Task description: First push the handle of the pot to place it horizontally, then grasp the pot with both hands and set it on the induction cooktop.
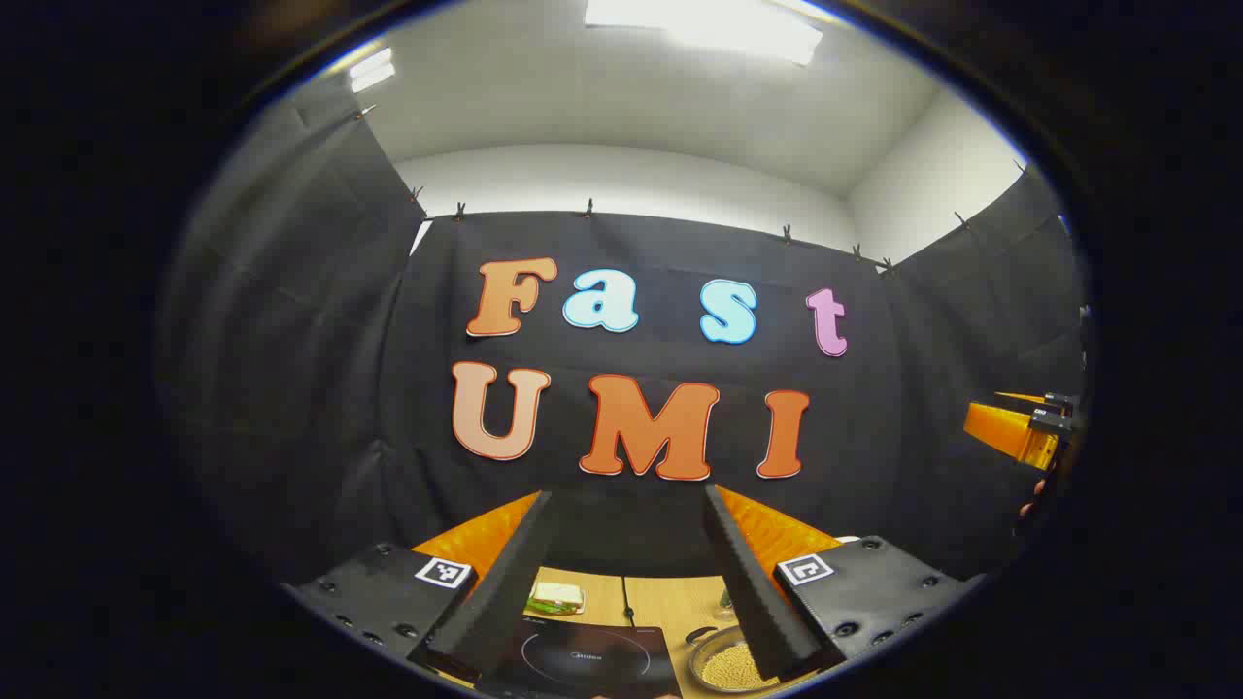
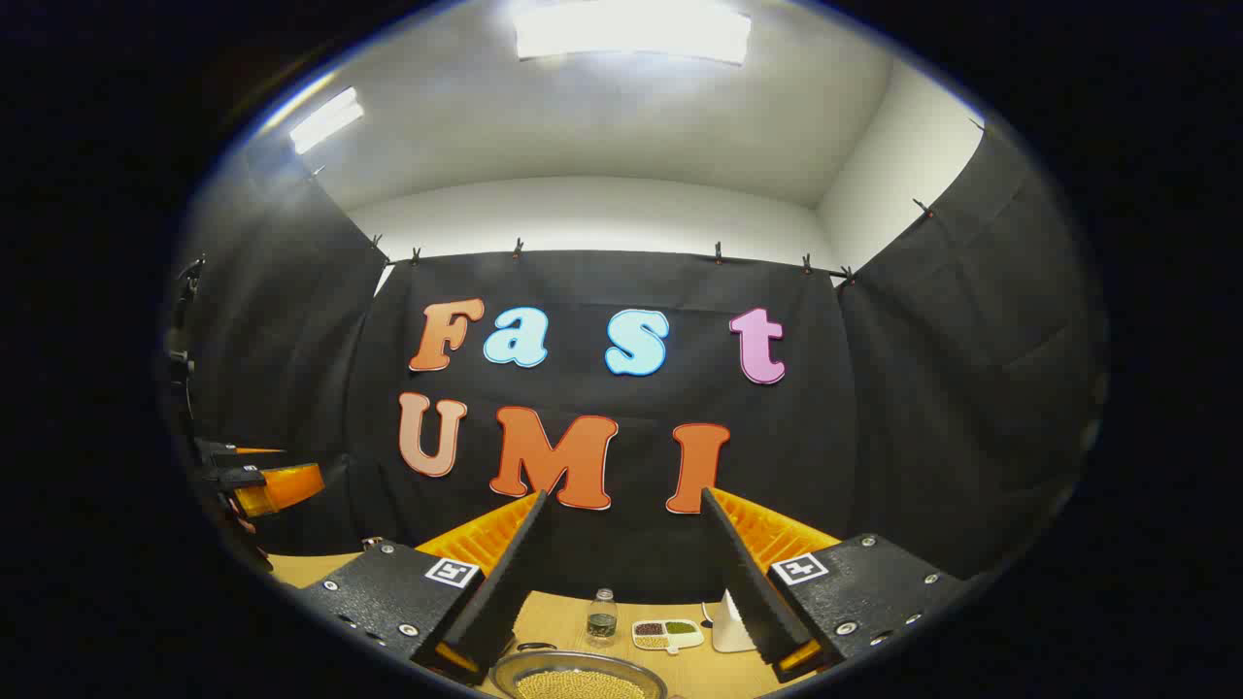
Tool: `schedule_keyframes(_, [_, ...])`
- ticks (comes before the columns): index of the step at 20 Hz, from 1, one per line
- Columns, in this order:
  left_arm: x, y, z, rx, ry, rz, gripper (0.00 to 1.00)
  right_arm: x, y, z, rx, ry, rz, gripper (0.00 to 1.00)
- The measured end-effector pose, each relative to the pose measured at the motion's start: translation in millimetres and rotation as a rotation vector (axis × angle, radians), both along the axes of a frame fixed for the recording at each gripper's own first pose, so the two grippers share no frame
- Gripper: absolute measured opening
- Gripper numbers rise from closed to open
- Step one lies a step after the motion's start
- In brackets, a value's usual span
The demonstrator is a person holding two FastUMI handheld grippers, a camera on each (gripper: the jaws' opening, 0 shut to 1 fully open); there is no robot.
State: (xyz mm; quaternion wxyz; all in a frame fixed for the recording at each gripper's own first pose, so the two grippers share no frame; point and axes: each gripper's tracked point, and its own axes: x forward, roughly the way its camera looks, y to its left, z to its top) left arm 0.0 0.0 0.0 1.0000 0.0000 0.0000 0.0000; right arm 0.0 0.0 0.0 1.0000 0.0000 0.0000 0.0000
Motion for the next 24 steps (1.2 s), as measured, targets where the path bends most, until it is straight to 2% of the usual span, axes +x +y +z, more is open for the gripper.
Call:
schedule_keyframes(7, [-1, -7, 8, -0.013, -0.031, -0.017, 0.99, -5, 4, -4, 0.001, 0.012, 0.02, 0.94])
schedule_keyframes(11, [2, -3, 3, -0.027, -0.019, 0.005, 0.99, -8, 2, -7, 0.004, 0.013, 0.026, 0.94])
schedule_keyframes(15, [4, -12, -2, -0.041, -0.01, -0.018, 1.0, -10, 2, -10, -0.001, 0.014, 0.033, 0.94])
schedule_keyframes(19, [-1, -31, 0, -0.014, -0.023, -0.082, 0.99, -13, -1, -12, 0.005, 0.006, 0.037, 0.94])
schedule_keyframes(24, [-3, -31, 8, 0.003, -0.078, -0.058, 0.99, -21, -6, -20, 0.015, 0.012, 0.037, 0.94])
